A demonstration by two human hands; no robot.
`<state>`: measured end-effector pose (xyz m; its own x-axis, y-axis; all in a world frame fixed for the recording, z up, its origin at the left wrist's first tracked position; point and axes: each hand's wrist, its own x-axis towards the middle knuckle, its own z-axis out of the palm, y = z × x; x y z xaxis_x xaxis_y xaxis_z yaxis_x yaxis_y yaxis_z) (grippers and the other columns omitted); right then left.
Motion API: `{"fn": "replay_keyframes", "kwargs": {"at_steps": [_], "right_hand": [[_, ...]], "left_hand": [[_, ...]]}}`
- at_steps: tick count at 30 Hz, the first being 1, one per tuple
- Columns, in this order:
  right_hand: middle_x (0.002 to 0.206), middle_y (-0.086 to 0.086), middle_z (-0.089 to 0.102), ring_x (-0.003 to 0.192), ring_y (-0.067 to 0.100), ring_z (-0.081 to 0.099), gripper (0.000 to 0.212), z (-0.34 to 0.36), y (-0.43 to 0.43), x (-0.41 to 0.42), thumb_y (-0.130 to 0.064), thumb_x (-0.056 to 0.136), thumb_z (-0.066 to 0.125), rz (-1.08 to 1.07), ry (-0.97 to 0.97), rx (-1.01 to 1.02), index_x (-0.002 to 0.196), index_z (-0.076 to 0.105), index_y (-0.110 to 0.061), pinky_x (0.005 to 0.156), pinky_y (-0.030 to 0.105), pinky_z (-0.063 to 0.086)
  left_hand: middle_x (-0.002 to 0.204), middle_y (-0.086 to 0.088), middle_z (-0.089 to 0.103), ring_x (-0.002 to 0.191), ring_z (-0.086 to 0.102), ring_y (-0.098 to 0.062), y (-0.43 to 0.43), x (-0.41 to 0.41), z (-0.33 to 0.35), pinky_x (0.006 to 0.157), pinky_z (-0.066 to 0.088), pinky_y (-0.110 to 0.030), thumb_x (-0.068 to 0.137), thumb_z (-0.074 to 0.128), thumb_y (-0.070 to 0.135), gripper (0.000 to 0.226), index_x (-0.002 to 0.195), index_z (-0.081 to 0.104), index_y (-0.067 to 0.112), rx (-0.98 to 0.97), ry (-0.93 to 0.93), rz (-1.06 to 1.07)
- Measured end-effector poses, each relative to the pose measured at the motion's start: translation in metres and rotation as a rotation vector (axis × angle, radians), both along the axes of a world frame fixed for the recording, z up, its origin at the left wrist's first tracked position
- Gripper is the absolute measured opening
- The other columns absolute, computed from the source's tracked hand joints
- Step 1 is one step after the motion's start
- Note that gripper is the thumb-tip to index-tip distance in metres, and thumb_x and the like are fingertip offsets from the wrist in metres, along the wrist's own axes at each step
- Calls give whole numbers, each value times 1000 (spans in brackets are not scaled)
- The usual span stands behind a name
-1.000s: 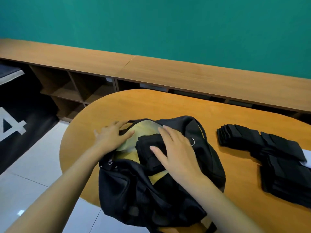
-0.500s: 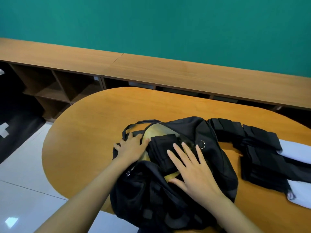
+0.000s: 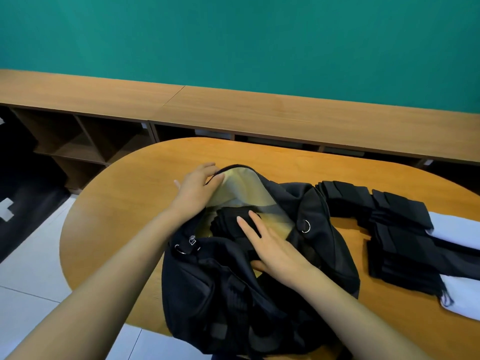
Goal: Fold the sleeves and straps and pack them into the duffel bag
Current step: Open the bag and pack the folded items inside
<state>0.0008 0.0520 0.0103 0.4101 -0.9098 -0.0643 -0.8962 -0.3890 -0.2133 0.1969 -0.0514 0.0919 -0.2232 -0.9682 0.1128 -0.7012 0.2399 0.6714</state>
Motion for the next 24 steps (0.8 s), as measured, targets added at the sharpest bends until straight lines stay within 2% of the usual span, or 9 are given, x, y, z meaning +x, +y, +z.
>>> {"fn": "replay_keyframes", "kwargs": {"at_steps": [3,6,8,11,13,15,17,20,24], "right_hand": [[163,6,-14,134,35,35,100,5,-16,28,-1,90,58,20,-28,38,155,-12,-30,88,41,51],[163,9,-11,127,36,40,88,21,-21,49,-5,93,52,-22,20,32,157,-7,-25,77,37,48],[163,13,6,119,34,47,79,31,-13,46,-12,93,59,3,56,-126,157,13,-16,75,38,49],[143,10,48,112,30,57,54,38,2,13,-29,86,70,-12,-63,-551,134,53,-12,81,41,53],[143,10,48,126,32,50,52,36,1,-14,-34,89,64,-144,-18,-665,135,51,-14,95,46,47],[153,13,37,137,38,38,63,33,-7,-30,-41,91,57,-256,76,-600,146,41,-17,105,54,38],[159,13,27,141,43,30,68,22,-14,-35,-48,94,46,-320,137,-490,154,28,-21,109,62,32],[161,12,24,141,47,28,66,2,-15,-35,-55,99,32,-337,193,-432,156,19,-25,108,68,29],[160,12,24,142,50,25,66,-13,-12,-35,-51,96,38,-322,205,-397,154,19,-28,106,71,29]], "left_hand": [[149,3,45,138,38,-22,1,4,5,110,21,-66,89,42,55,48,116,66,25,24,56,-71],[148,1,47,137,40,-23,7,8,14,112,20,-64,98,45,45,39,120,66,22,5,-54,-124],[148,3,46,136,41,-22,16,12,19,116,7,-65,103,42,38,36,128,61,20,-6,-301,-146],[157,1,31,142,30,-22,29,13,20,116,2,-62,103,38,43,50,146,39,19,-62,-673,-138],[164,-4,8,150,10,-27,35,0,17,118,1,-61,99,39,55,75,156,9,17,-144,-735,-114],[164,-5,-7,151,-6,-30,40,-20,8,118,-2,-60,94,38,65,90,156,-8,19,-269,-737,-175],[164,-6,-12,148,-13,-37,44,-40,-8,114,-7,-66,88,32,76,94,156,-11,26,-361,-773,-294],[160,-9,-24,142,-21,-51,39,-41,-38,106,-9,-74,77,30,88,100,154,-11,38,-322,-935,-374],[160,-8,-26,141,-19,-54,41,-27,-61,105,-6,-74,74,40,87,104,154,-6,39,-222,-999,-359]]}}
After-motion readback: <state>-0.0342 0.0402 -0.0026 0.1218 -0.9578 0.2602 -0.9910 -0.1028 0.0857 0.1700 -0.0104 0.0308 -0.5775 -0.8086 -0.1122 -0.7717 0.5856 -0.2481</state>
